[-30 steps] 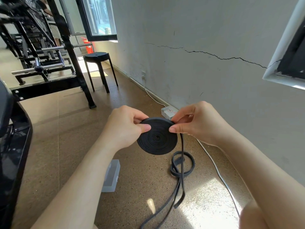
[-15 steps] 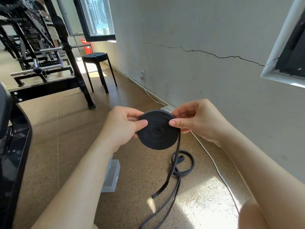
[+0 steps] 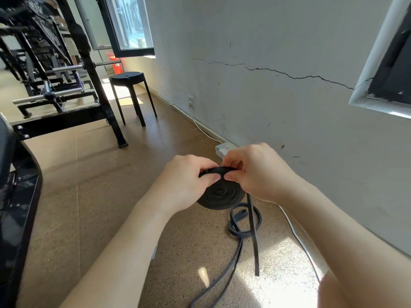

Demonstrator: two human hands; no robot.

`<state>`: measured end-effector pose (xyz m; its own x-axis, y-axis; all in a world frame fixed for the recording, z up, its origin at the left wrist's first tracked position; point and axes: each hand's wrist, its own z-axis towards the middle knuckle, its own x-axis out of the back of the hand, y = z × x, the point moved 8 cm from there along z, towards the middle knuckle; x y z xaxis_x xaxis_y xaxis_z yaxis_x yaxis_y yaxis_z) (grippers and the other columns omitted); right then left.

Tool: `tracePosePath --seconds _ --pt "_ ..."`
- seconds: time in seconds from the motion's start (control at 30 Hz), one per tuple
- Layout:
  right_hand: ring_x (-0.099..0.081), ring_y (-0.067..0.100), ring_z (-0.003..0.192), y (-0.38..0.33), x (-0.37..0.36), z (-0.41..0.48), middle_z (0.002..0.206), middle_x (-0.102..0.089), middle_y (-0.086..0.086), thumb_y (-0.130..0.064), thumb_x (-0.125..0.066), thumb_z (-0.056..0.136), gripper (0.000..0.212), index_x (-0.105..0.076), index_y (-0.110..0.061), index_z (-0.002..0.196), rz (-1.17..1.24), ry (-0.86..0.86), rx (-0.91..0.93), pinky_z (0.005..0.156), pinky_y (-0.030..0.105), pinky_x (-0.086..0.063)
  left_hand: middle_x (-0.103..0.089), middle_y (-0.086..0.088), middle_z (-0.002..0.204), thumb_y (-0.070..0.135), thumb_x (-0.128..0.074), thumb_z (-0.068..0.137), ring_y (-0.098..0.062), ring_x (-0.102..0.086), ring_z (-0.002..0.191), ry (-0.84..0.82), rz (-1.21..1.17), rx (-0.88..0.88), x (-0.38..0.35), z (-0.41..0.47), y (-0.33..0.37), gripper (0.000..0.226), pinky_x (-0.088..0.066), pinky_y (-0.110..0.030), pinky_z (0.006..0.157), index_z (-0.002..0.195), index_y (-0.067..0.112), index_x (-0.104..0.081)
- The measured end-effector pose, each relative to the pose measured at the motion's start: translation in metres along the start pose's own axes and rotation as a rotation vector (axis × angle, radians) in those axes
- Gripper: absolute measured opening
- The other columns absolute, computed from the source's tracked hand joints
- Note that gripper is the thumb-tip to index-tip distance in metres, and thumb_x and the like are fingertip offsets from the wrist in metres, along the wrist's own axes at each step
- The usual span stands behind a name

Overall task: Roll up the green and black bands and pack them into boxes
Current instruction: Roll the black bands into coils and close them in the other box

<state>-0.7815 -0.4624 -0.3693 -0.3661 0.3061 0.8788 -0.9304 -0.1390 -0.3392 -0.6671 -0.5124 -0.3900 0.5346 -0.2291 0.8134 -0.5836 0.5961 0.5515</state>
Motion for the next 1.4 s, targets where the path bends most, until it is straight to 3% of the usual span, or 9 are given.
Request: tracePosePath --seconds 0.2,0.33,0.53,0.63,0.73,0.97,1.13,1.27,1.4 --pt "-0.066 0.006 0.083 0.017 0.009 -0.001 0.086 -0.07 -0.011 -0.027 -0.076 0.081 0.021 -0.074 -0.024 0.101 0.254 0.084 -0.096 0.078 0.019 -0.052 -0.069 0.009 0.093 0.018 -0.065 0.09 -0.01 -0.066 0.073 0.136 -0.344 0.157 0.014 0.003 -0.028 0.02 -0.055 -0.021 0.052 0.106 0.029 -0.068" --pt "-0.067 0.005 0.082 0.03 0.013 -0.002 0.085 -0.072 -0.008 -0.025 -0.079 0.078 0.021 -0.076 -0.021 0.098 0.31 0.121 -0.168 0.08 0.021 -0.053 -0.072 0.006 0.096 0.016 -0.066 0.088 -0.014 -0.07 0.081 0.186 -0.507 0.213 0.015 0.003 -0.036 0.026 -0.061 -0.039 0.057 0.113 0.021 -0.068" --pt "-0.06 0.006 0.075 0.032 0.014 -0.002 0.078 -0.064 -0.011 -0.021 -0.076 0.082 0.013 -0.074 -0.019 0.095 0.224 0.131 -0.183 0.069 0.016 -0.044 -0.073 -0.001 0.096 0.015 -0.062 0.091 -0.02 -0.069 0.09 0.063 -0.64 0.262 0.0 0.001 -0.032 0.019 -0.061 -0.043 0.062 0.109 0.018 -0.068" --pt "-0.059 0.012 0.077 0.026 0.01 -0.003 0.078 -0.064 -0.007 -0.02 -0.072 0.084 0.009 -0.072 -0.018 0.093 0.117 0.065 -0.15 0.068 0.022 -0.044 -0.073 0.0 0.099 0.015 -0.061 0.092 -0.019 -0.067 0.097 -0.084 -0.632 0.31 -0.013 0.0 -0.033 0.016 -0.06 -0.044 0.072 0.104 0.021 -0.069" --pt "-0.055 0.017 0.079 0.016 0.001 -0.001 0.082 -0.063 -0.003 -0.02 -0.07 0.085 0.005 -0.068 -0.019 0.09 0.002 -0.017 -0.096 0.07 0.028 -0.044 -0.072 0.011 0.099 0.013 -0.064 0.089 -0.007 -0.064 0.097 -0.072 -0.331 0.209 -0.013 0.004 -0.03 0.025 -0.054 -0.038 0.089 0.105 0.031 -0.071" --pt "-0.05 0.014 0.079 0.009 -0.008 0.002 0.085 -0.059 -0.004 -0.02 -0.071 0.084 0.008 -0.07 -0.018 0.092 -0.013 -0.059 -0.001 0.072 0.029 -0.042 -0.071 0.017 0.09 0.027 -0.068 0.087 -0.004 -0.063 0.09 0.009 -0.053 0.079 -0.006 0.002 -0.014 0.018 -0.048 -0.02 0.074 0.098 0.04 -0.073" --pt "-0.06 0.001 0.078 0.024 0.001 0.0 0.083 -0.066 -0.014 -0.018 -0.078 0.079 0.018 -0.075 -0.022 0.096 0.26 0.033 -0.105 0.069 0.006 -0.043 -0.071 0.014 0.08 0.018 -0.071 0.084 0.004 -0.064 0.076 0.122 -0.168 0.099 0.005 0.004 -0.02 0.018 -0.048 -0.006 0.063 0.097 0.029 -0.075" --pt "-0.067 0.0 0.077 0.044 0.007 -0.003 0.081 -0.07 -0.012 -0.017 -0.082 0.075 0.023 -0.076 -0.019 0.097 0.454 0.107 -0.241 0.07 0.013 -0.05 -0.074 0.005 0.084 0.012 -0.071 0.084 -0.008 -0.071 0.071 0.207 -0.41 0.193 0.014 0.005 -0.035 0.022 -0.059 -0.024 0.061 0.104 0.019 -0.073" --pt "-0.06 -0.005 0.072 0.036 0.011 -0.003 0.072 -0.061 -0.02 -0.017 -0.08 0.077 0.016 -0.076 -0.018 0.092 0.299 0.129 -0.217 0.064 0.003 -0.044 -0.074 0.002 0.084 0.01 -0.069 0.086 -0.015 -0.071 0.08 0.134 -0.459 0.225 0.003 0.005 -0.035 0.017 -0.06 -0.029 0.065 0.097 0.023 -0.072"
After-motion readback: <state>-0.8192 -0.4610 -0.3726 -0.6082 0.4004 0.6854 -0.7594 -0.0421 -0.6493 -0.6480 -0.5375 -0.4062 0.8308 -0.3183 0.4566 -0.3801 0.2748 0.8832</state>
